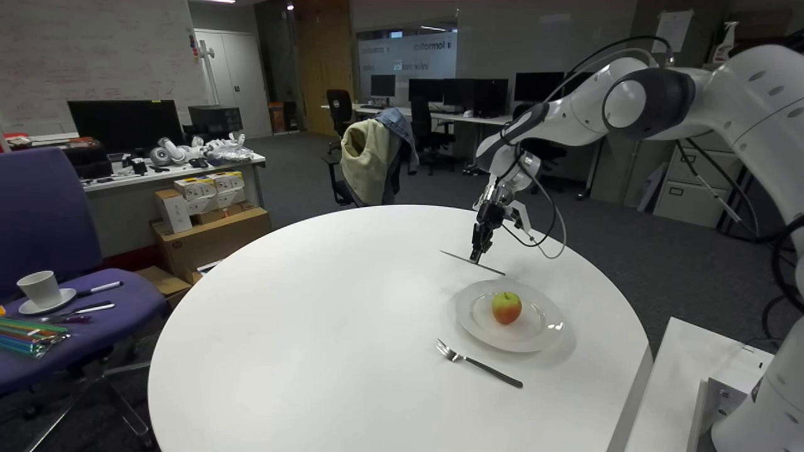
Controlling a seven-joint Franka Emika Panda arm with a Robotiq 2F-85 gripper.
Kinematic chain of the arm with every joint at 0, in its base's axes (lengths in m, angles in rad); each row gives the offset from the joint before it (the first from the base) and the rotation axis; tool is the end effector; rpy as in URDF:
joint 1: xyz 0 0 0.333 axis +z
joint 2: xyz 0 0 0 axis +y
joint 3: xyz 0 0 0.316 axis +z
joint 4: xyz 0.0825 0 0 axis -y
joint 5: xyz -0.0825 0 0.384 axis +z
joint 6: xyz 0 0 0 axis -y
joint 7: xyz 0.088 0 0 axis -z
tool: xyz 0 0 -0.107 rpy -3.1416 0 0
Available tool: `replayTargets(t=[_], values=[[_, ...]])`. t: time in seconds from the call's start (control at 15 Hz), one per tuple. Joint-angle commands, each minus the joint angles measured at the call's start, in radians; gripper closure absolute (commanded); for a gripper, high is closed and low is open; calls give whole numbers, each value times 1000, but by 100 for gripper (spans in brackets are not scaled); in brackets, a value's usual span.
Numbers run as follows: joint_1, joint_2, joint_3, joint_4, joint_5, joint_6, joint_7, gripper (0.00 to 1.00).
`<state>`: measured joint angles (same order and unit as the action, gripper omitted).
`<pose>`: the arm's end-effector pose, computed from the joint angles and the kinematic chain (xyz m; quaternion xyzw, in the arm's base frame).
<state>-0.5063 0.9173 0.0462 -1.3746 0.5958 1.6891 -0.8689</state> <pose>0.6199 -0.2529 0.1449 -0.9128 -0.0641 0.0457 0.4008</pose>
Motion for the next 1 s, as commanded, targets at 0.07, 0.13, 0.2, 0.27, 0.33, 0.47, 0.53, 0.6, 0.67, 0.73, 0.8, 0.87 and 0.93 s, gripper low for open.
replayTargets(t=[0.07,0.13,0.2,0.27,0.33,0.47,0.53,0.6,0.67,0.73,0.8,0.87,0.93], values=[[-42,28,7,29,118,-4,-24,98],[-44,31,-1,28,137,1,-16,98],[-47,33,-10,26,154,9,-5,98],[-51,33,-16,23,172,15,-3,98],[-56,33,-24,22,194,23,-2,98],[-74,33,-28,15,254,39,-14,98],[-88,36,-25,15,296,48,-22,98],[-95,38,-27,14,333,59,-25,98],[-106,43,-25,17,374,64,-31,98],[-111,48,-29,19,407,70,-35,98],[-114,49,-33,18,435,74,-38,98],[-116,52,-36,20,463,77,-42,98],[-117,55,-39,21,489,83,-50,98]])
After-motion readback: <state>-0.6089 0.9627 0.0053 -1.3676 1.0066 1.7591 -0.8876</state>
